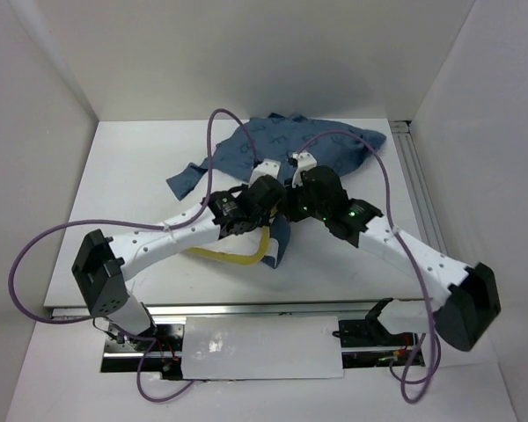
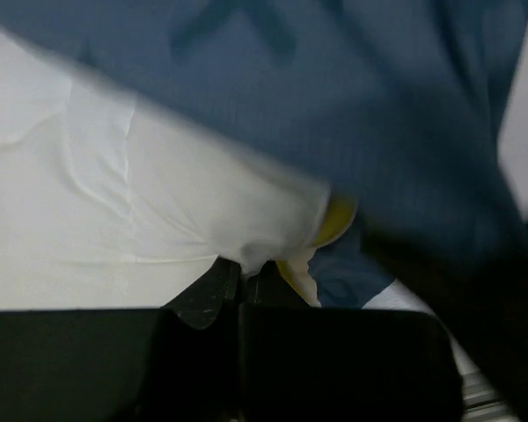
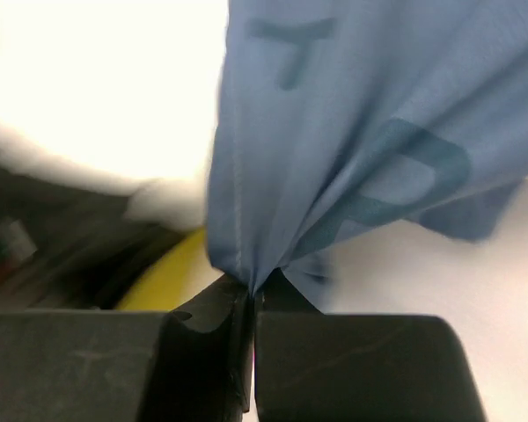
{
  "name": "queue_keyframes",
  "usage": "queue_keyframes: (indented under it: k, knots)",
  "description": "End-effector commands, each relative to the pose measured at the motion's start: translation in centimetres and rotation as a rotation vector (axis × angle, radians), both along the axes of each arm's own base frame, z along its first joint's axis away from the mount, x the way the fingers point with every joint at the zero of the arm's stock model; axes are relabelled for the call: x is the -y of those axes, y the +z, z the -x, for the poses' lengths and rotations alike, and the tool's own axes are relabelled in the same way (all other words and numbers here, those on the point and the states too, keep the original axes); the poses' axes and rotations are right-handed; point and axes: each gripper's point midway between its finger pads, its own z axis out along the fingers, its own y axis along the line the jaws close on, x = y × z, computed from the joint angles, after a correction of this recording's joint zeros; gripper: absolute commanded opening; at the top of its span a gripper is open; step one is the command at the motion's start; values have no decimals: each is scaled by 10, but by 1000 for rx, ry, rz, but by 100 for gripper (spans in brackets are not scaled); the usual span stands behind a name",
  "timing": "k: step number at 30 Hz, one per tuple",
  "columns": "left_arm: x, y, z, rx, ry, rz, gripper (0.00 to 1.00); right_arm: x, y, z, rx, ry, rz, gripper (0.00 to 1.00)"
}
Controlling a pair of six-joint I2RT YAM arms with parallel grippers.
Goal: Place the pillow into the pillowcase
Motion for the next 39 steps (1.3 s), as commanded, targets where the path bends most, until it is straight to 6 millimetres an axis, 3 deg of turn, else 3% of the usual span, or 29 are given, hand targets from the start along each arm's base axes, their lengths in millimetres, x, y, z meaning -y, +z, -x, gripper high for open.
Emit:
queue_keyframes:
  k: [1, 2, 5, 7, 8, 12, 16, 17, 18, 19, 20, 21, 23, 24, 25, 26, 30, 31, 33, 34, 35, 36, 37, 38, 39]
  knots:
    - [16, 51, -35, 92, 94, 167, 0, -47, 78, 75, 88, 421, -205, 0]
    - [20, 64, -36, 102, 88, 192, 0, -54, 91, 92, 95, 513, -242, 0]
    - [21, 64, -46, 101, 108, 210, 0, -68, 108, 135, 129, 760, -301, 0]
    - [22, 60, -46, 93, 116, 212, 0, -70, 110, 151, 128, 855, -320, 0]
    - [17, 46, -48, 75, 126, 186, 0, -71, 107, 162, 118, 909, -325, 0]
    - [10, 22, -42, 48, 127, 149, 0, -68, 95, 177, 98, 943, -341, 0]
    - [9, 5, -28, 15, 59, 152, 0, -66, 72, 181, 44, 928, -324, 2]
    - [7, 0, -24, 6, 44, 145, 0, -64, 61, 179, 17, 905, -302, 15]
    - [2, -11, -9, -20, -2, 121, 0, -63, 55, 175, 15, 868, -269, 47]
    - [-1, -16, 0, -30, -14, 110, 6, -59, 47, 174, -15, 844, -242, 52]
    - [-7, -23, 9, -53, -24, 99, 17, -56, 44, 176, -17, 833, -229, 58]
    - [-12, -29, 22, -79, -45, 91, 50, -53, 45, 173, -5, 806, -218, 65]
    - [-37, -39, 46, -117, -30, 88, 68, -43, 49, 167, 31, 728, -182, 81]
    - [-43, -40, 55, -132, -27, 102, 77, -39, 52, 160, 35, 674, -171, 85]
    - [-53, -49, 66, -160, -12, 107, 93, -29, 49, 145, 46, 566, -121, 87]
    - [-59, -35, 72, -139, -4, 151, 100, -26, 57, 135, 65, 501, -110, 88]
    - [-83, -17, 83, -106, 70, 200, 100, -5, 61, 77, 97, 185, 21, 88]
    - [-96, -14, 72, -94, 148, 204, 100, -2, 59, 64, 96, 115, 48, 88]
    - [-125, -14, 55, -119, 269, 212, 100, -3, 42, 18, 101, -41, 182, 89]
    - [-136, -19, 50, -142, 313, 206, 100, -1, 59, 11, 135, -59, 168, 89]
    - [-146, -20, 42, -151, 343, 202, 100, -14, 40, -6, 105, -56, 220, 89]
    - [-153, -18, 31, -146, 381, 224, 100, -23, 60, -26, 146, -77, 200, 89]
    - [-170, -23, 18, -162, 445, 243, 100, -33, 60, -36, 153, -67, 217, 89]
    - [-175, -28, 6, -179, 476, 251, 100, -47, 36, -58, 126, -54, 266, 90]
    - [-179, -27, -5, -176, 499, 273, 100, -60, 35, -71, 139, -47, 271, 90]
